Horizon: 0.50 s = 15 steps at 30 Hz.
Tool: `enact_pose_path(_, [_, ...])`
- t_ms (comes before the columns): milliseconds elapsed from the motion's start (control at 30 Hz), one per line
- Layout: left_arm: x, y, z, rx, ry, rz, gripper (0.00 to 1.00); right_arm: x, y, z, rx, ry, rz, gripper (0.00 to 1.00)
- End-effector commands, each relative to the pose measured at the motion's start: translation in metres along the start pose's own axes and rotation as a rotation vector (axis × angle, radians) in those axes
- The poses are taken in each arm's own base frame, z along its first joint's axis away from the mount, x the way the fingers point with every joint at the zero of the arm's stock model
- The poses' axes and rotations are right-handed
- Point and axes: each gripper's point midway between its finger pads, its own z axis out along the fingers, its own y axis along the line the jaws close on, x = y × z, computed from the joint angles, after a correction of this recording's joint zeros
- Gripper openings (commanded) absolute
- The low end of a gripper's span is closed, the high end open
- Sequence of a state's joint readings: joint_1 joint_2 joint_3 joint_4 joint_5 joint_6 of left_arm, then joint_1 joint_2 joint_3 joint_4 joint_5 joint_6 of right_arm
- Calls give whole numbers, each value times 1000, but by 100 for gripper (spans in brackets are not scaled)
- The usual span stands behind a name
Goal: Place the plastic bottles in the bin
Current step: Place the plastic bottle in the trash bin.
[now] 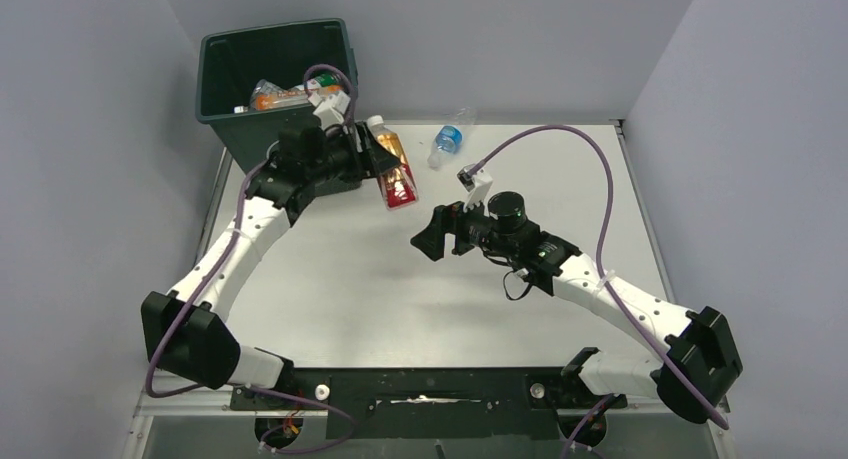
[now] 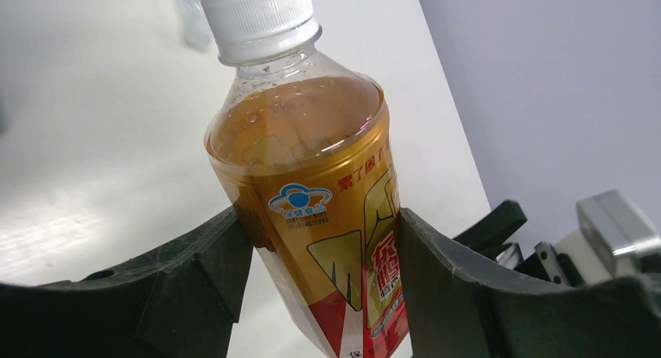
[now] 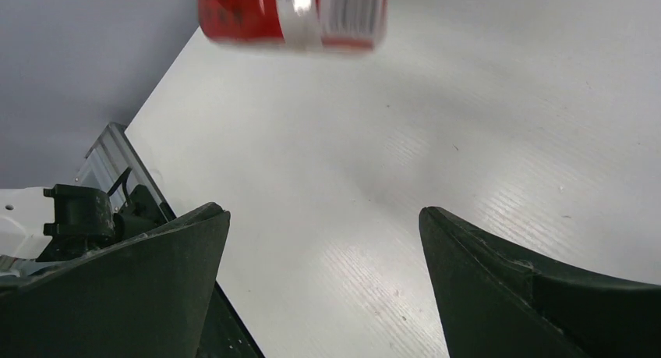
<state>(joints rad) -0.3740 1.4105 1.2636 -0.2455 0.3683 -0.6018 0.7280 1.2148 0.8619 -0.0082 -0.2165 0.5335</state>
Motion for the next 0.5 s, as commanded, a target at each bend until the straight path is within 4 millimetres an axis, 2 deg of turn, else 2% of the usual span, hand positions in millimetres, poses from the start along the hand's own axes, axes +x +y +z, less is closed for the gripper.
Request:
enact_pose_path(0, [-72, -9, -28, 4, -144, 84, 51, -11, 3, -6, 2, -49, -20, 98])
enact_pose_path(267, [-166, -9, -80, -29, -340, 130, 51, -6, 1, -7, 8, -45, -9, 98])
enact_pose_path(467, [-233, 10, -125, -62, -516, 123, 52, -2, -1, -9, 15, -40, 0, 98])
